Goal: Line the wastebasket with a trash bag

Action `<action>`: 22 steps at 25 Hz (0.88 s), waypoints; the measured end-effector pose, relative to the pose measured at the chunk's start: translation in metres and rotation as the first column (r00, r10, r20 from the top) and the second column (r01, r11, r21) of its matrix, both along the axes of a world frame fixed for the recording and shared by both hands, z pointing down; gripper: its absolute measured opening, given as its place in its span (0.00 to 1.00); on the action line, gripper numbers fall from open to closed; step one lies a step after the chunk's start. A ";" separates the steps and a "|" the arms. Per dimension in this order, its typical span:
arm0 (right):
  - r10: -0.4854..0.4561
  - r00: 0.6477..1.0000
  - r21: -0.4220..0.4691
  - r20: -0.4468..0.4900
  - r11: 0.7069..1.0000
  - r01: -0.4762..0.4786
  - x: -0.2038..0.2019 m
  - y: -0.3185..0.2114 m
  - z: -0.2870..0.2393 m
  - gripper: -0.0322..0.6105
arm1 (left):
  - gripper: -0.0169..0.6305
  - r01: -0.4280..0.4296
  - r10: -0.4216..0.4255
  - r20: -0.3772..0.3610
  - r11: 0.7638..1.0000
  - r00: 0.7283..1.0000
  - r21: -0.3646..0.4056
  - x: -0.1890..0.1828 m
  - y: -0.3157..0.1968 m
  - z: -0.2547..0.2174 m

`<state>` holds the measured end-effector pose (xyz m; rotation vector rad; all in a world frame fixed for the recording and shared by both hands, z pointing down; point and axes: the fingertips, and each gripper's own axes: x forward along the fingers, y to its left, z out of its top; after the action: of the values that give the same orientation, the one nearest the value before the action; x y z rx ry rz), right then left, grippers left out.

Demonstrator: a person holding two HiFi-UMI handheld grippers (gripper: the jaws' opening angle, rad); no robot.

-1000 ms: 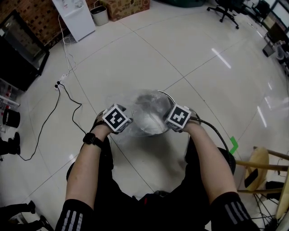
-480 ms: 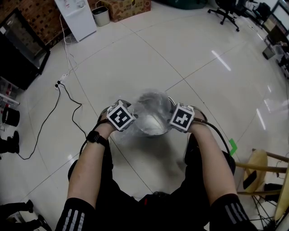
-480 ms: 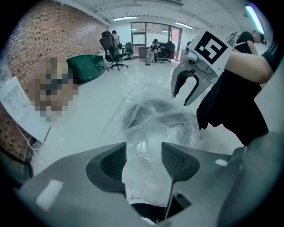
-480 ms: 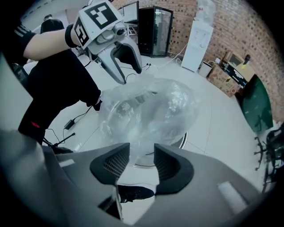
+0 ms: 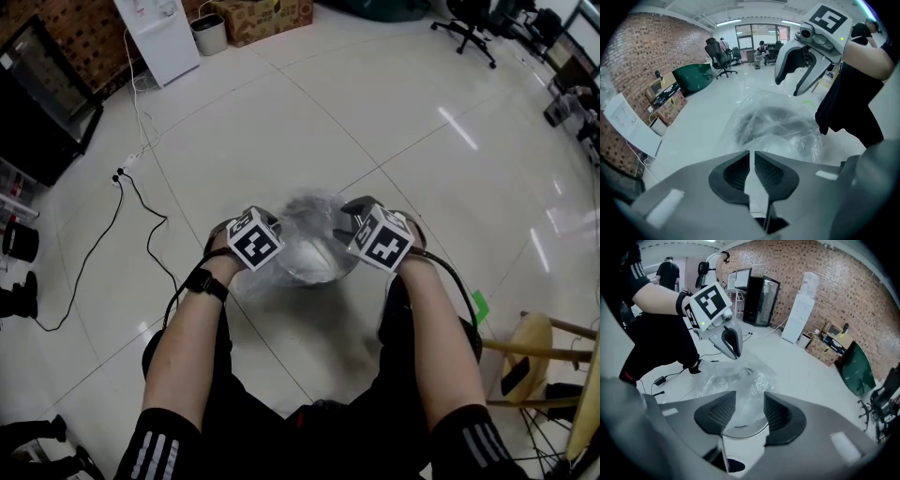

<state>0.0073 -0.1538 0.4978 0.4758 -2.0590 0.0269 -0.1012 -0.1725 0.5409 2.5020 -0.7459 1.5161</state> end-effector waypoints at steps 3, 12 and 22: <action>-0.001 1.000 0.004 0.011 1.000 0.001 -0.010 -0.002 0.005 0.36 | 0.02 -0.008 0.008 -0.001 1.000 1.000 0.003 0.007 0.000 0.001; -0.005 0.997 -0.198 -0.082 0.980 -0.012 0.003 0.023 0.080 0.33 | 0.02 -0.083 0.116 -0.252 0.987 0.961 0.137 0.067 0.004 -0.079; -0.092 0.988 -0.270 -0.120 0.961 0.057 0.001 0.051 0.136 0.33 | 0.02 -0.131 0.161 -0.267 0.983 0.950 0.126 0.085 0.014 -0.076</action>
<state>0.0079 -0.1028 0.6338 0.2264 -1.9064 0.2189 -0.0162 -0.1585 0.4647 2.8250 -0.6229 1.1540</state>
